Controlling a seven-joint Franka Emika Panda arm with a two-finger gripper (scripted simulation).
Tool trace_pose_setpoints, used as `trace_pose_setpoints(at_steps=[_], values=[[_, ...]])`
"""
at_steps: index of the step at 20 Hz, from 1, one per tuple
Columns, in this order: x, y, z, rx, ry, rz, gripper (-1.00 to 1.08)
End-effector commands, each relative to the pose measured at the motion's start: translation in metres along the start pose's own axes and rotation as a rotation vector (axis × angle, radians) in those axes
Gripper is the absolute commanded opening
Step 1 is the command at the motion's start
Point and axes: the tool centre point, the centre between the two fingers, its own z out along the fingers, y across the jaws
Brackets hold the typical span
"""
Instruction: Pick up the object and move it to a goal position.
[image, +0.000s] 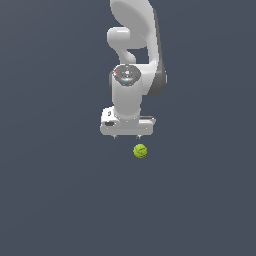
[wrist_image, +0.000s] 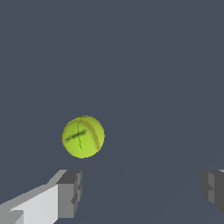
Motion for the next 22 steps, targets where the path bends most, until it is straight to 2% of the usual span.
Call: trace_pose_setpoints(at_steps=[1,10,16,22], values=[[0.0,0.0,0.0,0.0,0.0,0.0,1.0],[0.003,0.017,-0.001,-0.023,-0.016,-0.003,1.0],[0.003,0.014,0.001,-0.021,-0.015,-0.021,1.0],[0.004,0.004,0.009,-0.021,-0.01,-0.102,1.0]])
